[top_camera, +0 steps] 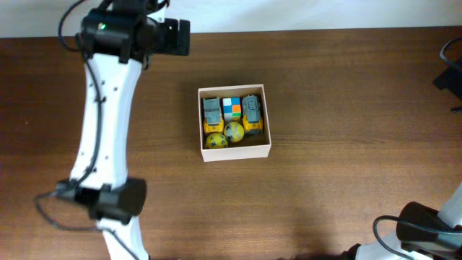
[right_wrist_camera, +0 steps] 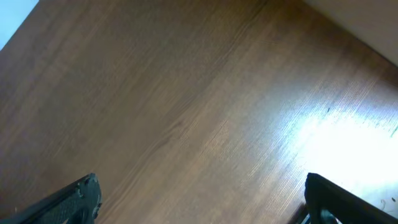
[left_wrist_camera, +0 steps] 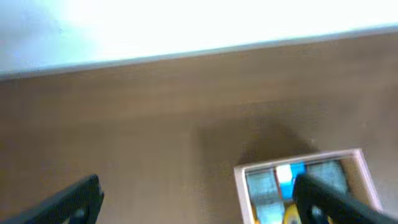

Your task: Pack container

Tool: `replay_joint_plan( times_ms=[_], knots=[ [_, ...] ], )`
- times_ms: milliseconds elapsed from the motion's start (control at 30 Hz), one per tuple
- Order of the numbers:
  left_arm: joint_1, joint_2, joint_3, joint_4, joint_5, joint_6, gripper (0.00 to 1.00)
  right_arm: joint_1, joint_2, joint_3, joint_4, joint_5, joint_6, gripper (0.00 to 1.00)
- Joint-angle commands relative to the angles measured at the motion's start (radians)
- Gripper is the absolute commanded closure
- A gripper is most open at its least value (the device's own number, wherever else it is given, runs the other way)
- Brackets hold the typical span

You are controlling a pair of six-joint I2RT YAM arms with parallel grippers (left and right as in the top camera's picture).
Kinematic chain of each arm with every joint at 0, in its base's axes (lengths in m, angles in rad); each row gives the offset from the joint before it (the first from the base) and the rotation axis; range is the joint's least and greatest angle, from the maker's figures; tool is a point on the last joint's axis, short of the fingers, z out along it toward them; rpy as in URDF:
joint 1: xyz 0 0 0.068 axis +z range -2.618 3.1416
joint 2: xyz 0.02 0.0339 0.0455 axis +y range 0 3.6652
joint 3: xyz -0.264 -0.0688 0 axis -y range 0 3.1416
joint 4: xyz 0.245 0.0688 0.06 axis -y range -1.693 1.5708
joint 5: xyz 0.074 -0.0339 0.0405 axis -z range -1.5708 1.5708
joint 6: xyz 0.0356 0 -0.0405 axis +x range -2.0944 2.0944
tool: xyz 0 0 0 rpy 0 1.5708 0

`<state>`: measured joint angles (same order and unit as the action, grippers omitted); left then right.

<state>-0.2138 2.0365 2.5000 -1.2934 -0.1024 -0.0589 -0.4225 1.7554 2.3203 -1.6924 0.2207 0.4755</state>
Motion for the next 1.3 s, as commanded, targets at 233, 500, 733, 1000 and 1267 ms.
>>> replay_joint_plan(
  times_ms=[233,500,733,1000,1267],
  knots=[
    [0.051,-0.498,-0.72,0.395,0.005,0.03,0.01,-0.003,0.005,-0.001,-0.006,0.016,0.012,0.01],
    [0.162,-0.847,-1.08,0.509,0.005,0.03,0.01,-0.003,0.005,-0.001,-0.006,0.016,0.013,0.01],
    [0.226,-1.098,-1.352,0.615,0.069,0.089,0.01,-0.003,0.005,-0.001,-0.006,0.016,0.012,0.01],
    [0.23,-1.336,-1.691,0.832,0.136,0.113,0.01,-0.003,0.005,-0.001,-0.006,0.016,0.012,0.01],
    [0.23,-1.503,-1.901,0.848,0.16,0.113,0.01,-0.003,0.005,-0.001,-0.006,0.016,0.012,0.01]
  ],
)
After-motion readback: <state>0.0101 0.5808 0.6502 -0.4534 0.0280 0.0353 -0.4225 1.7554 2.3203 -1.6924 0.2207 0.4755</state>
